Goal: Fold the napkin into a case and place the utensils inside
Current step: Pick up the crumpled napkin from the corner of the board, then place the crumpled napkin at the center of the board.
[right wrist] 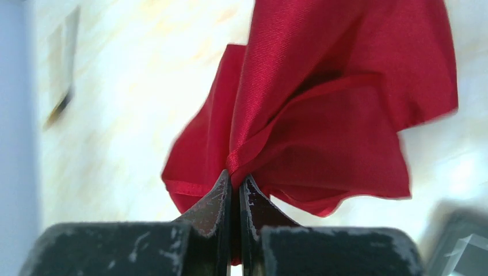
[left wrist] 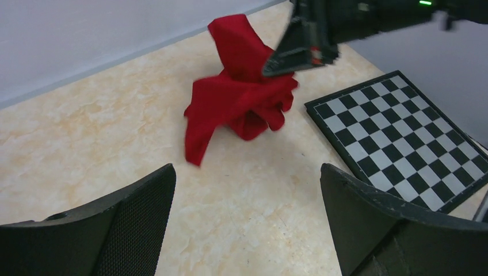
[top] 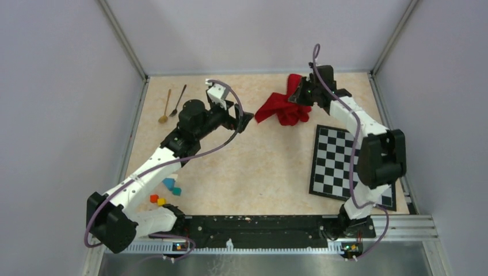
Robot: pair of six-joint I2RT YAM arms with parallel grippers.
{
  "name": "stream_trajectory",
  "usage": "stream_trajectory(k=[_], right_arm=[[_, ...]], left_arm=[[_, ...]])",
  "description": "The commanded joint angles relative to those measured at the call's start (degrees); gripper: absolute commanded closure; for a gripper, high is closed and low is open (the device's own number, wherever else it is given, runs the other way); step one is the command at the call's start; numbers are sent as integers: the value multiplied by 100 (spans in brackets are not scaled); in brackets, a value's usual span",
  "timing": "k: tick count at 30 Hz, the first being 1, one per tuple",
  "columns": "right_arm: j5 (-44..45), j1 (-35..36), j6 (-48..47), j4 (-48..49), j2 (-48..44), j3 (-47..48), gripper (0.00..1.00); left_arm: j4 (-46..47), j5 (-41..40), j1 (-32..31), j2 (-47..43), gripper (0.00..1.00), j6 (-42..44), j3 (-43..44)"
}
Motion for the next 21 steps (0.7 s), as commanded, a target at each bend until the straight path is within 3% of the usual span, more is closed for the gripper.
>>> stream_trajectory(k=[1, 6, 8, 11, 14, 17, 21], right_arm=[[-1854, 122, 235, 876, -1764, -1693, 100], [-3046, 533, 880, 1977, -2509, -3377, 100], [-3152, 771, 622, 1727, -2714, -3623, 100], [-2647, 948, 17, 841, -3094, -3787, 93], [-2425, 985, -257, 269, -3363, -3936, 83], [-2134, 993, -336, -227, -3416, -3998, 66], [-877, 994, -611, -665, -3552, -3950, 35]], left_arm=[[-48, -707, -6, 33, 1, -197, 200], [-786, -747, -3, 167, 1, -1245, 251], [-1047, -473, -3, 131, 1, -1775, -70], [-1247, -27, -8, 41, 1, -2325, -753], [-1307, 642, -7, -61, 1, -2577, -1269], [-1363, 1073, -62, -143, 1, -2628, -1604], [-1876, 924, -369, -185, 1, -2629, -1765]])
